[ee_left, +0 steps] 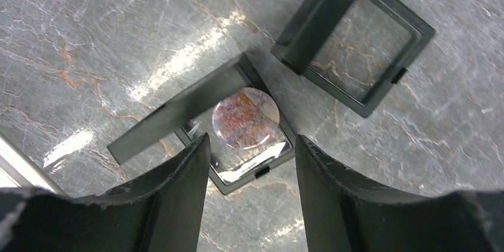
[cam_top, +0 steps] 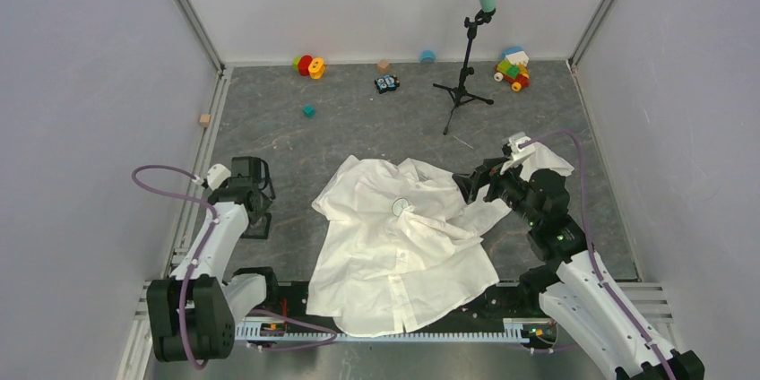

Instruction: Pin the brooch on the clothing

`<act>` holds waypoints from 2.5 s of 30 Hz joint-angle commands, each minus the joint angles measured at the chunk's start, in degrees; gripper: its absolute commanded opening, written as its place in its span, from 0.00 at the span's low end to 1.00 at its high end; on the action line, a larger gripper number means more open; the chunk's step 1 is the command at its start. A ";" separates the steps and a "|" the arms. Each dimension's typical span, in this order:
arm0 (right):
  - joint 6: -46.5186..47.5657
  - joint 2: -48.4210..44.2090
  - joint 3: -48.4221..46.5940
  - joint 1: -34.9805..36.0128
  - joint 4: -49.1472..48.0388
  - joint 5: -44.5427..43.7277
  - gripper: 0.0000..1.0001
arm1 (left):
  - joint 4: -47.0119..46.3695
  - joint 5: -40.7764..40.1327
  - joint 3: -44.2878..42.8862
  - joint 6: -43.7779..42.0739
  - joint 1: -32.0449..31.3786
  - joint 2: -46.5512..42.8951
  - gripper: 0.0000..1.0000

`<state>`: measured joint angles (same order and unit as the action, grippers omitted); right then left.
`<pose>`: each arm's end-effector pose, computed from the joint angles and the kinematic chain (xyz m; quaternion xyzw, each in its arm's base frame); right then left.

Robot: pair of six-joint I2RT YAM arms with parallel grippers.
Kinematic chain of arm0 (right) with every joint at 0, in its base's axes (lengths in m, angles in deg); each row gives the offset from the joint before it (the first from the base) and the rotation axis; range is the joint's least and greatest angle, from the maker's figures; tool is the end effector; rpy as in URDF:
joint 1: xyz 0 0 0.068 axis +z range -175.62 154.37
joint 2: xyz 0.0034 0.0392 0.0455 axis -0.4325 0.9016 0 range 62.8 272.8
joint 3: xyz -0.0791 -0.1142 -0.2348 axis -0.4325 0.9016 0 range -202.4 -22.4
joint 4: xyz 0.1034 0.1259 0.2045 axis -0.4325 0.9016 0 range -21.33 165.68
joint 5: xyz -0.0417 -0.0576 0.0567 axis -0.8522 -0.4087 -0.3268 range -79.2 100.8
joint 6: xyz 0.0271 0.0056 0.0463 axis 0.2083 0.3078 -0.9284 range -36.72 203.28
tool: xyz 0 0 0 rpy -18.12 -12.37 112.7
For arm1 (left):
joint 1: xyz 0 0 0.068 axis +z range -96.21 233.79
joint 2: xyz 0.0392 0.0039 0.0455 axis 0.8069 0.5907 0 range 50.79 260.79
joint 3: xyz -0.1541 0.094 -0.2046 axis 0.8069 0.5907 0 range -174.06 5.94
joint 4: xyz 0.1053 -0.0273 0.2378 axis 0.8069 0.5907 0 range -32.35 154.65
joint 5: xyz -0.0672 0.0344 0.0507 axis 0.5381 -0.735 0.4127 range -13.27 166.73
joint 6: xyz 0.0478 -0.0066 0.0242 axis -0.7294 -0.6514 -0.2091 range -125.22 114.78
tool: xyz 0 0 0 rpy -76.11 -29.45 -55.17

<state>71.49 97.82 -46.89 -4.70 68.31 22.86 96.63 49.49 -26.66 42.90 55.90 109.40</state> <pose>0.1494 0.0651 0.2601 -0.1280 0.7549 0.2570 0.5896 0.1729 0.0227 0.1895 -0.4489 0.8375 0.1294 0.2835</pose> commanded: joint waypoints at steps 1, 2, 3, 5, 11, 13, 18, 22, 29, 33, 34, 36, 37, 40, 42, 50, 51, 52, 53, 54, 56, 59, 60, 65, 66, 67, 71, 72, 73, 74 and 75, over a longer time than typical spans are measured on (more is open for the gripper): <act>-0.62 -0.82 0.05 0.34 -2.01 1.20 0.95 | -3.81 0.43 -2.08 -3.43 3.07 2.80 0.60; -0.68 -0.97 0.14 0.37 -1.93 1.29 0.95 | -3.59 0.36 -2.36 -3.47 3.45 3.13 0.60; -0.76 -1.00 0.23 0.35 -1.97 1.29 0.95 | -3.71 0.37 -2.29 -3.38 3.81 3.30 0.61; -0.81 -1.10 0.25 0.34 -2.01 1.47 0.95 | -4.93 0.95 -1.70 -3.38 4.34 3.21 0.62; -0.86 -1.31 0.46 0.34 -1.97 1.89 0.95 | -6.89 3.58 -1.83 -4.03 5.60 6.53 0.61; -0.90 -1.28 0.56 0.34 -2.01 1.93 0.95 | -8.08 4.27 -1.75 -4.42 5.93 7.65 0.59; -0.80 -1.37 0.58 0.34 -2.01 2.00 0.95 | -8.61 4.98 -2.28 -4.15 6.41 10.40 0.58; -0.66 -1.14 0.58 0.34 -2.01 1.93 0.95 | -9.15 5.34 -2.16 -4.09 6.38 11.16 0.58; -0.57 -0.97 0.73 0.34 -2.07 1.76 0.95 | -7.95 6.01 -2.72 -4.61 6.41 10.99 0.39; -0.68 -0.87 0.76 0.30 -2.10 1.77 0.95 | -5.94 6.99 -2.37 -4.37 6.39 7.88 0.36; -0.66 -0.86 0.75 0.34 -2.10 1.88 0.95 | -5.42 7.41 -2.26 -4.27 6.36 6.86 0.35; -0.77 -0.87 0.71 0.36 -2.10 1.98 0.95 | -4.15 8.07 -2.20 -4.10 6.46 4.84 0.31; -0.80 -0.84 0.74 0.39 -2.10 2.05 0.95 | -3.51 8.24 -2.20 -3.96 6.42 3.87 0.29; -0.82 -0.77 0.88 0.34 -2.27 2.14 0.95 | -1.31 8.39 -2.13 -3.29 6.42 1.12 0.27; -0.97 -0.81 1.01 0.34 -2.27 2.36 0.95 | -0.20 8.11 -2.20 -2.72 6.46 -0.80 0.25; -1.41 -0.86 1.62 0.36 -2.88 3.16 0.96 | -0.69 9.49 -2.20 -4.17 6.42 -1.64 0.45; -1.45 -0.95 1.64 0.34 -2.81 3.29 0.96 | -1.08 9.57 -2.36 -4.25 6.46 -0.72 0.51; -1.62 -0.98 1.66 0.39 -2.80 3.32 0.96 | -1.46 9.94 -2.53 -4.41 6.44 0.31 0.55; -1.57 -1.04 1.79 0.39 -2.80 3.29 0.96 | -1.90 10.15 -2.78 -4.67 6.42 1.29 0.58; -1.63 -1.06 1.90 0.34 -2.80 3.32 0.96 | -2.36 10.23 -2.96 -5.04 6.42 2.36 0.60; -1.64 -0.99 1.88 0.35 -2.80 3.30 0.96 | -3.16 9.74 -3.50 -5.90 6.44 4.14 0.64; -1.50 -0.81 1.61 0.34 -2.80 3.37 0.96 | -3.99 8.44 -4.14 -6.62 6.48 6.00 0.69; -1.46 -0.80 1.59 0.34 -2.80 3.40 0.96 | -4.22 8.02 -4.34 -6.74 6.40 6.47 0.69; -1.20 -0.55 1.65 0.34 -2.88 3.12 0.96 | -5.05 6.95 -4.71 -7.16 6.50 9.09 0.69; -1.14 -0.50 1.67 0.34 -2.88 3.03 0.96 | -5.34 6.94 -4.56 -7.16 6.46 9.32 0.68; -1.17 -0.57 1.81 0.37 -2.89 3.03 0.96 | -5.72 6.86 -4.37 -7.26 6.48 9.59 0.68; -1.05 -0.35 1.90 0.35 -3.07 3.06 0.97 | -6.99 7.03 -4.60 -8.08 6.50 11.03 0.64; -1.09 -0.32 1.84 0.35 -3.07 3.06 0.97 | -6.92 7.10 -4.81 -8.21 6.50 11.54 0.64; -1.10 -0.34 1.87 0.34 -3.07 3.05 0.97 | -6.90 7.11 -5.00 -8.34 6.49 11.87 0.64; -1.06 -0.39 1.90 0.34 -3.07 3.00 0.97 | -6.91 7.03 -5.03 -8.35 6.50 12.17 0.64; -1.12 -0.35 1.90 0.35 -3.06 3.05 0.97 | -7.12 7.03 -5.07 -8.34 6.50 12.41 0.64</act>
<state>70.50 97.41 -45.23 -4.61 67.83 25.44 91.67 58.29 -29.50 36.58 62.09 120.81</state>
